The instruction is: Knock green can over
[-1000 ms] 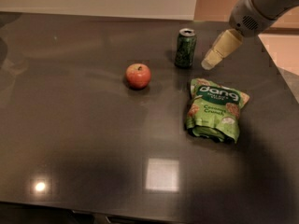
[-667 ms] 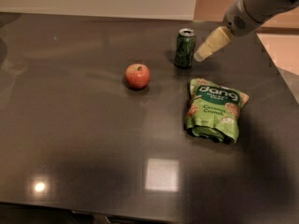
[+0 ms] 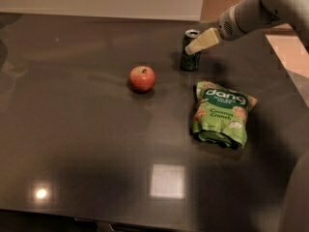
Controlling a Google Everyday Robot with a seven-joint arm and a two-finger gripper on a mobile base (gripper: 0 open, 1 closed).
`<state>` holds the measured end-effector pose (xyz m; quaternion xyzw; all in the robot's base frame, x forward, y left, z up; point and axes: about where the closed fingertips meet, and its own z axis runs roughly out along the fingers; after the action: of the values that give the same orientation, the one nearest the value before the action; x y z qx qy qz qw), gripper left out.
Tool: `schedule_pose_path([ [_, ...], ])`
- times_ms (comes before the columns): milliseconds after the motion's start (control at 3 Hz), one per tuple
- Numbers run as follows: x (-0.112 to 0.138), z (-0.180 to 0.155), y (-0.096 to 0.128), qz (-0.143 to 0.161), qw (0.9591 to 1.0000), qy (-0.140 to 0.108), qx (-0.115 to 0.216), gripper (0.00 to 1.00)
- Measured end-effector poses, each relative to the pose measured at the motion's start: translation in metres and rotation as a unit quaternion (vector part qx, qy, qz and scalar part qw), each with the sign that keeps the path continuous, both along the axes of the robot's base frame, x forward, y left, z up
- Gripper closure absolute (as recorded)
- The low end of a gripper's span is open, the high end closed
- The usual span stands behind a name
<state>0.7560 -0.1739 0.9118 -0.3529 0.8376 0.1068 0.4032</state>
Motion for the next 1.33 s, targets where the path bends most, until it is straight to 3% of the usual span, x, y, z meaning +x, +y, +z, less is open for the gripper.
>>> schedule_pose_path([
  [333,0.016,-0.008,0.019,0.005,0.9994,-0.010,0.032,0.00],
  [667,0.019,-0.012,0.034,0.016,0.9986,-0.015,0.049,0.11],
  [1333,0.013,-0.007,0.044,0.034,0.9968,-0.024,0.068,0.58],
])
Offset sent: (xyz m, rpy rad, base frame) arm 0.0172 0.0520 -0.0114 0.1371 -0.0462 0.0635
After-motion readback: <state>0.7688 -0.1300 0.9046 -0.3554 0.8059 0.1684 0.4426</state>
